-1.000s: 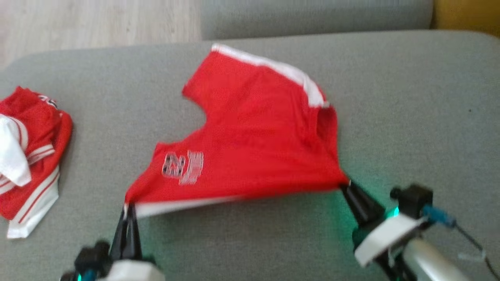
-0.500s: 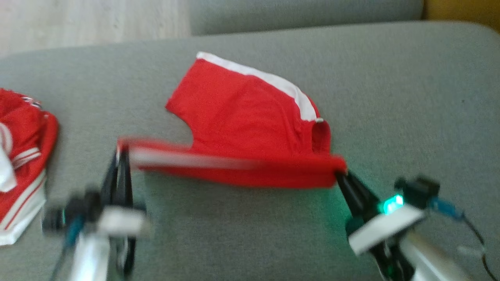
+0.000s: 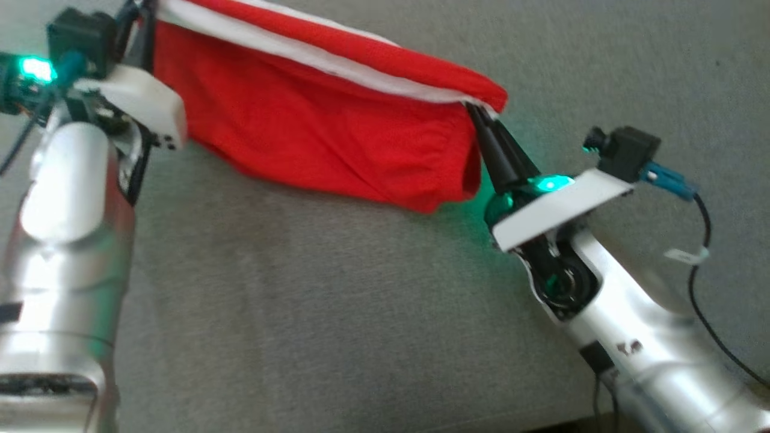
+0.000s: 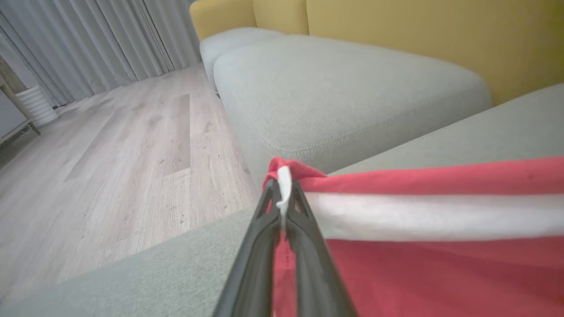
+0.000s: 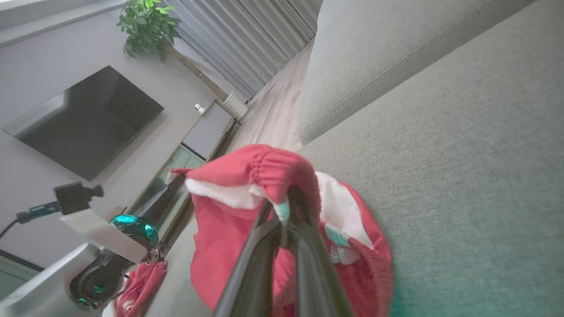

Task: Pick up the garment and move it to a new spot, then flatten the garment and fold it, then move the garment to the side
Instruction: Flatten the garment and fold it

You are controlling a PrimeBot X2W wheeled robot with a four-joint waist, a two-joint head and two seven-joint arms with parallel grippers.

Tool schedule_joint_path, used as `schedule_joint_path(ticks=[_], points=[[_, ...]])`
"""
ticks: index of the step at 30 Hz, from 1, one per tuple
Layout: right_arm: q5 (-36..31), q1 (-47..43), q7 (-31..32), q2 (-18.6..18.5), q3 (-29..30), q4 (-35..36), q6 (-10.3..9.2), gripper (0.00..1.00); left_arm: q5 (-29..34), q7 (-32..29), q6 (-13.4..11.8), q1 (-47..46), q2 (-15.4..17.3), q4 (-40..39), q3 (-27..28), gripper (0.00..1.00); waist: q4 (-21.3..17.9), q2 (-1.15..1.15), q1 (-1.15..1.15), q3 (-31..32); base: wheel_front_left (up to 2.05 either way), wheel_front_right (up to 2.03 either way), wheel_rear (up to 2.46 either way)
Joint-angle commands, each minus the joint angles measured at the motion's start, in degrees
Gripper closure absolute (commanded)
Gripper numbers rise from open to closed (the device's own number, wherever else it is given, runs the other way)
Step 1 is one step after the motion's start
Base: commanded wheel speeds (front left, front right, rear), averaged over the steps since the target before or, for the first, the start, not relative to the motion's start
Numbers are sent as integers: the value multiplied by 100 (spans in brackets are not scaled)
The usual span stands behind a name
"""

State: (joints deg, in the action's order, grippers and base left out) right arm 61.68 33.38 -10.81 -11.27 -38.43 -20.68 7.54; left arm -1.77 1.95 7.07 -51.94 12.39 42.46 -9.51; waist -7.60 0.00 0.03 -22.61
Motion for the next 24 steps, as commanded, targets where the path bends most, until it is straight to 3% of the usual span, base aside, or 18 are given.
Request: schedule_joint_path(ticks=[1,11,12,13,19,21,22,24], points=[[95,97,-79,116,-79,111,-5,100,31,-12,-27,-235,278,-44,125,100,-325,0,-3,-358,0,0,0],[456,632,-332,310,-382,-391,-5,100,109,276,-160,-927,221,945,-39,100,-557,0,-3,-659,0,0,0],[449,653,-347,317,-401,-461,-5,40,97,336,-190,-944,207,1023,-36,67,-557,0,-3,-654,0,0,0],[425,676,-363,324,-417,-526,-5,0,90,388,-226,-950,198,1112,-35,0,-552,0,-3,-644,0,0,0],[-184,683,-415,278,-75,-834,-5,0,-14,874,-472,-859,119,1498,26,0,-455,0,-3,-494,0,0,0],[-738,581,-416,276,344,-856,-5,0,-114,1024,-532,-772,73,1574,99,0,-413,0,-3,-425,0,0,0],[-1456,417,-417,302,827,-860,-5,0,-264,1146,-569,-654,-4,1607,208,0,-364,0,-3,-353,0,0,0],[-2188,209,-418,380,1353,-809,-5,0,-410,1220,-578,-524,-87,1626,309,0,-315,0,-3,-299,0,0,0]])
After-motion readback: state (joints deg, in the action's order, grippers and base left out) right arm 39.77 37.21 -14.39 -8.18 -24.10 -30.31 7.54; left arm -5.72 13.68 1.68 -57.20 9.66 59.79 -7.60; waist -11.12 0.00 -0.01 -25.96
